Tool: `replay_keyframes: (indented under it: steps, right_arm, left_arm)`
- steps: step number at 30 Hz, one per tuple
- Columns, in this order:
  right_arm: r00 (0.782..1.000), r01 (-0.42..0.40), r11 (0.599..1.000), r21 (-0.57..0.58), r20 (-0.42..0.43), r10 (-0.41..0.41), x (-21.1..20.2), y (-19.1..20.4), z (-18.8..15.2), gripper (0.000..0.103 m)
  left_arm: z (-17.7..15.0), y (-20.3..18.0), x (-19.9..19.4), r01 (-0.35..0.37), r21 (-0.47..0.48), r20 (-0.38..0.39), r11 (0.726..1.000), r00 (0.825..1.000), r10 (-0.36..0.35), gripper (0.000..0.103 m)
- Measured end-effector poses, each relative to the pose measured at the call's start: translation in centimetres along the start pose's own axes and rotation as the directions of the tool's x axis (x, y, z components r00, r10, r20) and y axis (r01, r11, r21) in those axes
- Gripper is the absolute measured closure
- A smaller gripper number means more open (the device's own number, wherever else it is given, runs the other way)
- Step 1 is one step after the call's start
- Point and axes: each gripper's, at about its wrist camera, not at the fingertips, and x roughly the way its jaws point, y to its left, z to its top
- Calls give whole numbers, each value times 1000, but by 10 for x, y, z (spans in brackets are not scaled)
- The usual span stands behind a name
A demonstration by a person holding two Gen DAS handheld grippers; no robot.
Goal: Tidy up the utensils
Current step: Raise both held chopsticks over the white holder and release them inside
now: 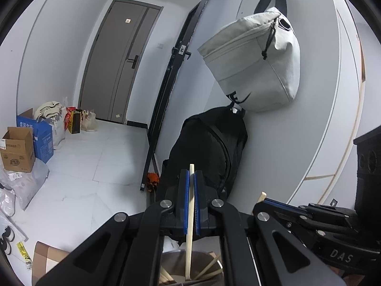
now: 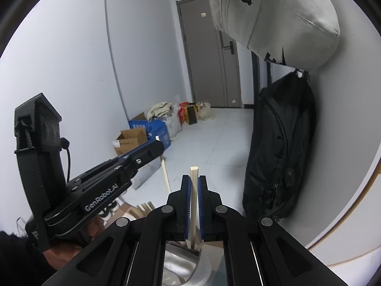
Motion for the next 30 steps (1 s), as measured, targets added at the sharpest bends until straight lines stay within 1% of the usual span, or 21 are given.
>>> replay_keyframes:
  steps: [6,10,13,21,26,28,30]
  right_arm:
    - [1000,-4,1000,6,-20,4,4,-2,-10,98]
    - [999,-19,1000,24,-28,20,5,-2,-16,98]
    - [999,-26,999,39,-38,28,8,-2,-21,98]
    - [999,-38,998,54,-26,40,2,-1,-25,98]
    - [998,-62,997,50,-14,62,0,2,-22,103]
    - [997,-69,996,48,-15,70,0,4,-21,103]
    - [998,-63,996,59,-19,65,1,4,-23,103]
  left_arm:
    - [-10,-2,-3,33,27,-41,999,999,-32,103]
    - [-11,-3,-8,65,26,-49,998,997,-63,103]
    - [-10,-5,-10,63,34,-57,997,997,-61,103]
    - [-8,-8,-11,87,33,-87,996,993,-84,103]
    - [-8,-8,-9,103,24,-109,994,989,-99,103]
    - [-10,-8,-6,94,31,-125,995,988,-90,103]
    - [-13,-6,-4,97,19,-145,995,985,-93,103]
